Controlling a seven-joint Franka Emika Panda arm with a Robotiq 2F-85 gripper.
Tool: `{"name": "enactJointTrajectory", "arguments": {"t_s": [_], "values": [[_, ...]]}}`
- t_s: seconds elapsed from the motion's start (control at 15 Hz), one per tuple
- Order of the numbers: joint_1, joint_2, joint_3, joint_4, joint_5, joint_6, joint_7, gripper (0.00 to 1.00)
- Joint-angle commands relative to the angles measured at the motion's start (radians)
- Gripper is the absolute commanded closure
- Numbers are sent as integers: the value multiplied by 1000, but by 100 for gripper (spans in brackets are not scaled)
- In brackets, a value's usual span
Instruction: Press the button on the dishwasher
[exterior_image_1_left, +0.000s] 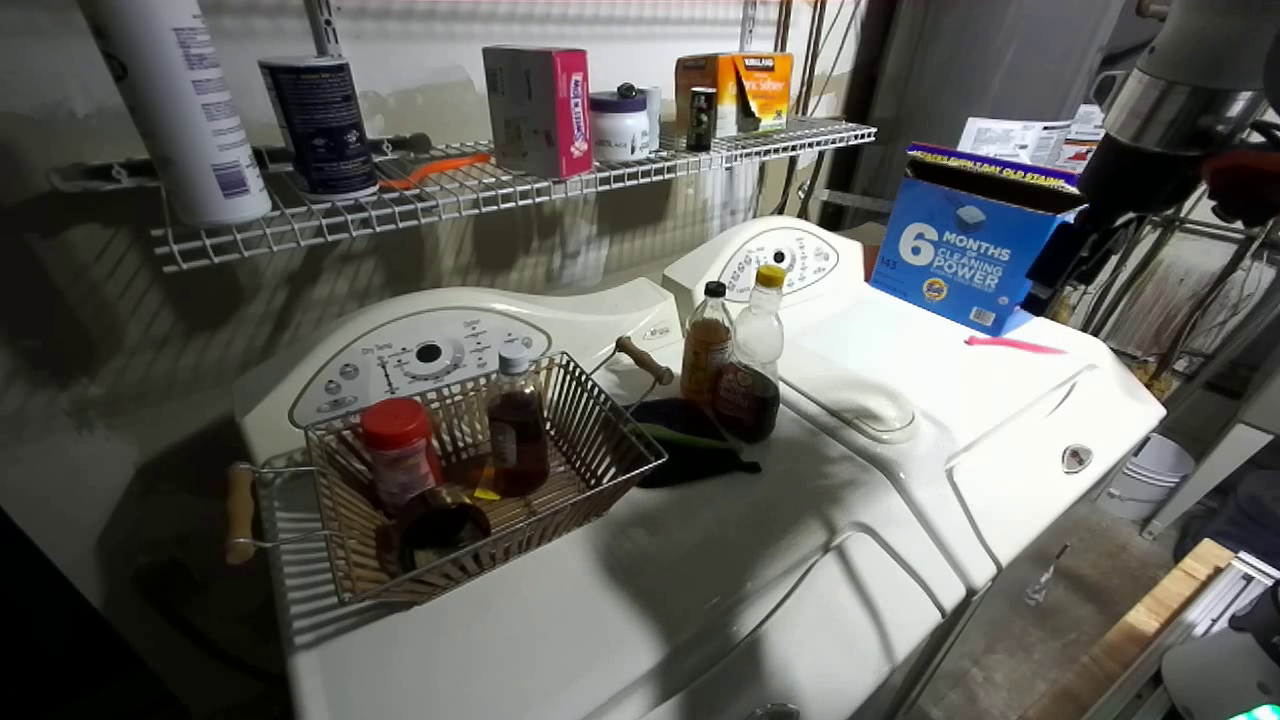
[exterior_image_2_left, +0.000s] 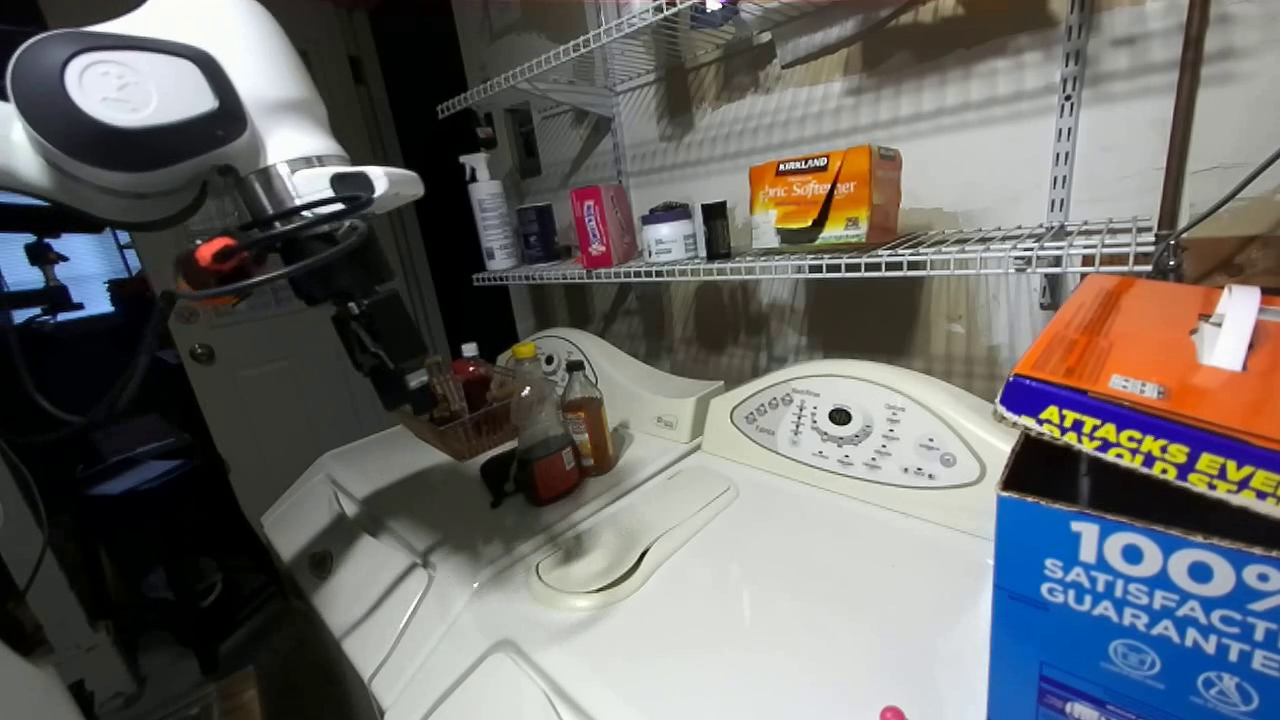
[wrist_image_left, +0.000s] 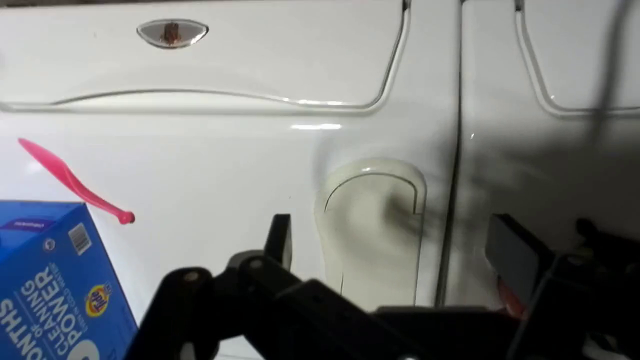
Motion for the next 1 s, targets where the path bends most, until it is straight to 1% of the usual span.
{"name": "enactJointTrajectory", "arguments": {"t_s": [0.0, 0.07, 0.2, 0.33, 0.4, 0.53, 0.73, 0.8, 0.93], "values": [[-40, 187, -136, 95, -73, 163, -165, 0], [-36, 237, -181, 120, -65, 212, -216, 0], [-25, 337, -245, 170, -40, 315, -298, 0], [-14, 441, -287, 230, -17, 378, -360, 0], [-12, 495, -297, 263, -3, 399, -374, 0], [-11, 575, -303, 317, 16, 429, -387, 0], [-21, 690, -279, 400, 54, 430, -335, 0], [-20, 727, -275, 430, 85, 426, -321, 0], [-9, 785, -277, 479, 177, 460, -355, 0]]}}
